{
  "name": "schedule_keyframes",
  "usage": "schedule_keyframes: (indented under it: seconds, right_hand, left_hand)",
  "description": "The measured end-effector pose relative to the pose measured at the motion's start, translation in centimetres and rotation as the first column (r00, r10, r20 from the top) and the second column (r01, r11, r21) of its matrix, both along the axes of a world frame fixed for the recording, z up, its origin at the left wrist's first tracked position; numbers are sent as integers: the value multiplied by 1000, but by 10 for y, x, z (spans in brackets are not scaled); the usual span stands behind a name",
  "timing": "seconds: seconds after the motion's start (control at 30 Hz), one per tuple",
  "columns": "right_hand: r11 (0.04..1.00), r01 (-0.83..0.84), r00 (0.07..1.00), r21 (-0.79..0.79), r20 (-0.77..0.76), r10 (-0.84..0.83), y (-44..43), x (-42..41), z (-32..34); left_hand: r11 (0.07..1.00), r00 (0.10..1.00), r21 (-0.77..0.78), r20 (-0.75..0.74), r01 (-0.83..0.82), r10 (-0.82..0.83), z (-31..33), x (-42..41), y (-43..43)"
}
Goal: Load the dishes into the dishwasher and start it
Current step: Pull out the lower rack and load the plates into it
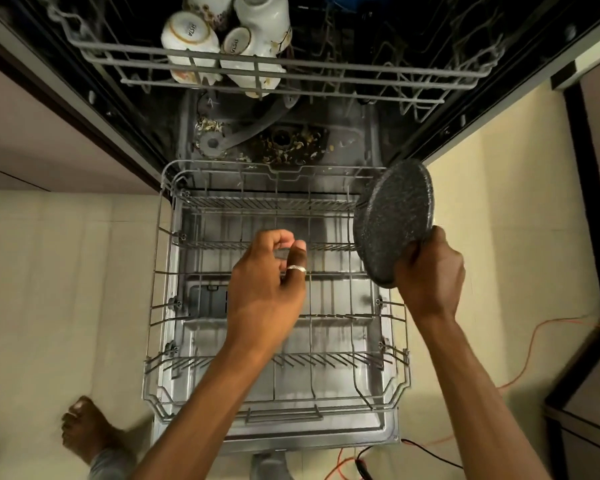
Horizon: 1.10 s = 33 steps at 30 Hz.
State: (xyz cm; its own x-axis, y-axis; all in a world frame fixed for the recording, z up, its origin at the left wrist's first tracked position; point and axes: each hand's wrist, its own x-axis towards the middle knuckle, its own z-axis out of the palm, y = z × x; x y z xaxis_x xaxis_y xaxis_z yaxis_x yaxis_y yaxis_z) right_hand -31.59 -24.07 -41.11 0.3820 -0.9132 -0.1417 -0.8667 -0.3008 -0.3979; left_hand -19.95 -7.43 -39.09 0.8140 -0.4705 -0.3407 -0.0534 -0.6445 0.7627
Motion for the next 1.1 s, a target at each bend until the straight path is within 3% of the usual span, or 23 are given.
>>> schedule_keyframes:
  seconds: [0.33, 0.93, 1.1]
  right_hand:
    - [997, -21, 997, 68, -68, 25, -24, 22, -39]
    - [965, -5, 999, 261, -34, 14, -27, 33, -80]
    - [984, 12, 1000, 177, -29, -7, -29, 26, -71]
  left_hand:
    - [999, 999, 51, -34, 15, -13, -11, -8, 20]
    - [993, 995, 79, -55, 88, -83, -15, -10, 29]
    - [990, 991, 89, -82, 113, -106, -16, -5, 34]
